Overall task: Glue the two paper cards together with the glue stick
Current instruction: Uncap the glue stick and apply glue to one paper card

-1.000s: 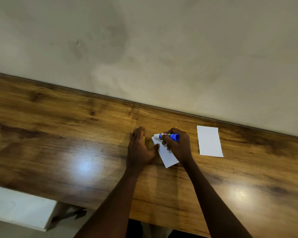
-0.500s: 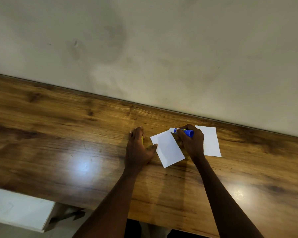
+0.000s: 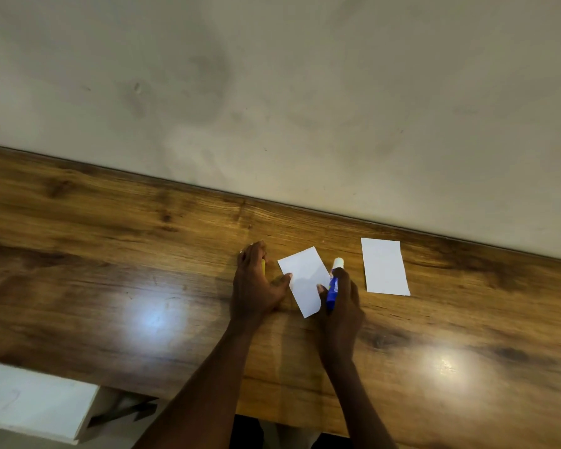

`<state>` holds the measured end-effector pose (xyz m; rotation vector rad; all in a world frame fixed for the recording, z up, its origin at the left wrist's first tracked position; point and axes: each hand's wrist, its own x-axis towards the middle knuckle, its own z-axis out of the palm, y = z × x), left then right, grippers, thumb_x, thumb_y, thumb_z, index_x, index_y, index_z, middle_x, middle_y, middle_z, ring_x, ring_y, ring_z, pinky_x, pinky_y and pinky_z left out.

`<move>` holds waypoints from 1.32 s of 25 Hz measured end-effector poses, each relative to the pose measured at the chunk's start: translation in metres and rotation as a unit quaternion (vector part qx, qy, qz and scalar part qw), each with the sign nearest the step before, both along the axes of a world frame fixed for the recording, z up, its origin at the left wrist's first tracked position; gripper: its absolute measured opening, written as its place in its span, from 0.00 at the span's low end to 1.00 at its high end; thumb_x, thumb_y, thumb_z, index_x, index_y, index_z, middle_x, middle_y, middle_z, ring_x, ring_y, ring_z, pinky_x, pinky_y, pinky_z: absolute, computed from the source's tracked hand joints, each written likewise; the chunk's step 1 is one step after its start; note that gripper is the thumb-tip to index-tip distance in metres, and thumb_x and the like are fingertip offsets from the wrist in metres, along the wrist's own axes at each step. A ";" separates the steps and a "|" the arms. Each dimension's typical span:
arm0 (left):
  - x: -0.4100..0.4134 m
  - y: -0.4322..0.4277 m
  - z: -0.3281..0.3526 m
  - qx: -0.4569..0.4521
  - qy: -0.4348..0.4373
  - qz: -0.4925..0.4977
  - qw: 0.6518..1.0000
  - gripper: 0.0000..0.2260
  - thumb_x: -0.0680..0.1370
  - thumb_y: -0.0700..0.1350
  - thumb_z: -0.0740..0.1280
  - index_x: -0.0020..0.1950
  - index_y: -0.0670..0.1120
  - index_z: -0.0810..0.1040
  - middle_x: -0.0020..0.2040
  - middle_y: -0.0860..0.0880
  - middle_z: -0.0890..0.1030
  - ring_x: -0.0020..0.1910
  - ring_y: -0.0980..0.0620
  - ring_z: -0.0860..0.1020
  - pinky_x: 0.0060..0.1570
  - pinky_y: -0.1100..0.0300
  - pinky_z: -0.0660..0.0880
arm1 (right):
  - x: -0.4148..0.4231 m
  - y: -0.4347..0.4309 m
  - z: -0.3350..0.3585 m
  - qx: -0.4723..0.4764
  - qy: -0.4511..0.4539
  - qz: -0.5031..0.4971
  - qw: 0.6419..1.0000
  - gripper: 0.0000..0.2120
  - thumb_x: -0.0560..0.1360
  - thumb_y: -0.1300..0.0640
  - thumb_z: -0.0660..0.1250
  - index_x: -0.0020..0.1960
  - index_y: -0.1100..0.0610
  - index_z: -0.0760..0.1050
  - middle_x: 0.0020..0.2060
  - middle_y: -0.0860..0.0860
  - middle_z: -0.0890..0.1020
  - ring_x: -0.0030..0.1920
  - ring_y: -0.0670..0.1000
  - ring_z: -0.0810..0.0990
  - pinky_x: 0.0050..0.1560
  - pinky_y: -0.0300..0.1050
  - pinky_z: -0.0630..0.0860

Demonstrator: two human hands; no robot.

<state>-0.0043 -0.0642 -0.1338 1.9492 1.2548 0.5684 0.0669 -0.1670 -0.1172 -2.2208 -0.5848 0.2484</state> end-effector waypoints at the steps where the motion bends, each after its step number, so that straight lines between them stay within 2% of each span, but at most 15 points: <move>1: 0.000 0.000 0.000 -0.004 0.002 0.000 1.000 0.34 0.67 0.49 0.73 0.68 0.41 0.63 0.66 0.40 0.72 0.68 0.41 0.66 0.67 0.48 0.63 | 0.000 0.003 0.004 0.018 -0.006 -0.011 1.000 0.23 0.69 0.66 0.68 0.63 0.63 0.69 0.63 0.63 0.73 0.61 0.62 0.74 0.59 0.52 0.71; 3: -0.001 0.000 -0.001 -0.007 -0.002 -0.003 1.000 0.34 0.67 0.49 0.73 0.68 0.42 0.63 0.66 0.40 0.72 0.68 0.41 0.66 0.67 0.48 0.63 | 0.002 0.008 0.011 0.057 -0.007 -0.041 0.997 0.19 0.69 0.69 0.67 0.60 0.63 0.71 0.62 0.63 0.74 0.60 0.62 0.74 0.54 0.44 0.68; 6: -0.001 0.000 0.000 0.001 -0.008 -0.003 1.000 0.33 0.67 0.48 0.73 0.67 0.40 0.65 0.60 0.40 0.75 0.63 0.41 0.70 0.66 0.47 0.65 | 0.007 0.009 0.015 0.082 0.037 -0.081 0.993 0.16 0.71 0.65 0.67 0.58 0.63 0.71 0.60 0.62 0.75 0.59 0.59 0.74 0.53 0.43 0.68; 8: -0.002 0.001 0.002 0.002 -0.008 -0.002 1.000 0.32 0.67 0.48 0.73 0.66 0.40 0.65 0.56 0.40 0.77 0.60 0.41 0.72 0.66 0.47 0.65 | 0.007 0.010 0.017 0.123 0.123 -0.115 0.978 0.21 0.70 0.60 0.69 0.61 0.61 0.69 0.61 0.59 0.74 0.60 0.56 0.73 0.53 0.44 0.71; 11: -0.001 -0.001 0.008 -0.003 -0.010 -0.004 1.000 0.32 0.67 0.47 0.73 0.66 0.40 0.65 0.55 0.40 0.76 0.60 0.42 0.71 0.66 0.49 0.64 | 0.004 0.009 0.024 0.223 0.225 -0.156 0.935 0.29 0.64 0.64 0.74 0.61 0.59 0.66 0.62 0.57 0.70 0.61 0.55 0.71 0.56 0.50 0.74; 15: -0.002 -0.001 0.010 0.002 -0.014 -0.007 1.000 0.30 0.67 0.46 0.73 0.65 0.38 0.66 0.55 0.39 0.76 0.61 0.41 0.71 0.65 0.50 0.64 | -0.007 0.009 0.026 0.307 0.248 -0.195 0.898 0.33 0.61 0.71 0.74 0.57 0.50 0.62 0.61 0.56 0.68 0.59 0.56 0.72 0.52 0.51 0.77; 17: -0.003 -0.001 0.011 -0.002 -0.017 -0.009 1.000 0.29 0.68 0.48 0.73 0.64 0.38 0.67 0.56 0.38 0.76 0.60 0.41 0.71 0.64 0.52 0.64 | -0.010 0.013 0.026 0.287 0.244 -0.212 0.902 0.33 0.62 0.73 0.72 0.59 0.52 0.61 0.64 0.58 0.67 0.59 0.55 0.71 0.51 0.48 0.75; 19: -0.005 -0.003 0.014 -0.007 -0.039 -0.015 0.999 0.28 0.69 0.54 0.68 0.62 0.38 0.68 0.55 0.38 0.77 0.58 0.42 0.73 0.60 0.55 0.64 | -0.007 0.017 0.029 0.253 0.219 -0.208 0.919 0.33 0.64 0.73 0.71 0.63 0.57 0.61 0.65 0.58 0.67 0.60 0.55 0.71 0.51 0.46 0.73; 22: -0.006 -0.005 0.020 -0.020 -0.073 -0.015 0.997 0.29 0.70 0.60 0.57 0.60 0.39 0.69 0.56 0.38 0.76 0.56 0.46 0.72 0.54 0.58 0.65 | 0.013 0.020 0.043 0.231 0.138 -0.123 0.955 0.31 0.65 0.72 0.70 0.63 0.60 0.63 0.61 0.57 0.71 0.55 0.50 0.71 0.51 0.45 0.72; 24: -0.005 -0.005 0.020 -0.016 -0.071 -0.009 0.997 0.30 0.71 0.61 0.54 0.61 0.38 0.69 0.55 0.37 0.76 0.57 0.42 0.72 0.57 0.55 0.66 | 0.034 0.020 0.056 0.188 0.071 -0.036 0.979 0.29 0.66 0.71 0.70 0.63 0.61 0.63 0.55 0.53 0.71 0.51 0.48 0.71 0.52 0.45 0.73; 26: -0.006 -0.005 0.020 -0.012 -0.067 -0.009 0.998 0.31 0.71 0.61 0.53 0.61 0.38 0.69 0.55 0.37 0.76 0.57 0.42 0.72 0.60 0.52 0.67 | 0.057 0.023 0.066 0.143 0.028 0.073 0.987 0.29 0.66 0.71 0.70 0.63 0.62 0.63 0.52 0.51 0.69 0.45 0.48 0.71 0.48 0.43 0.73; 30: -0.005 -0.005 0.021 -0.029 -0.046 -0.002 0.999 0.33 0.67 0.61 0.62 0.64 0.39 0.67 0.60 0.39 0.75 0.61 0.43 0.70 0.64 0.47 0.66 | 0.084 0.035 0.062 0.015 0.027 0.274 0.961 0.29 0.67 0.71 0.67 0.64 0.61 0.61 0.55 0.57 0.71 0.49 0.50 0.70 0.44 0.31 0.68; 33: -0.003 -0.004 0.018 -0.015 -0.014 -0.002 1.000 0.32 0.67 0.53 0.72 0.64 0.39 0.67 0.56 0.39 0.76 0.58 0.43 0.72 0.64 0.47 0.68 | 0.079 0.044 0.048 -0.054 0.028 0.329 0.942 0.27 0.67 0.71 0.67 0.63 0.59 0.63 0.57 0.57 0.72 0.52 0.51 0.72 0.44 0.31 0.67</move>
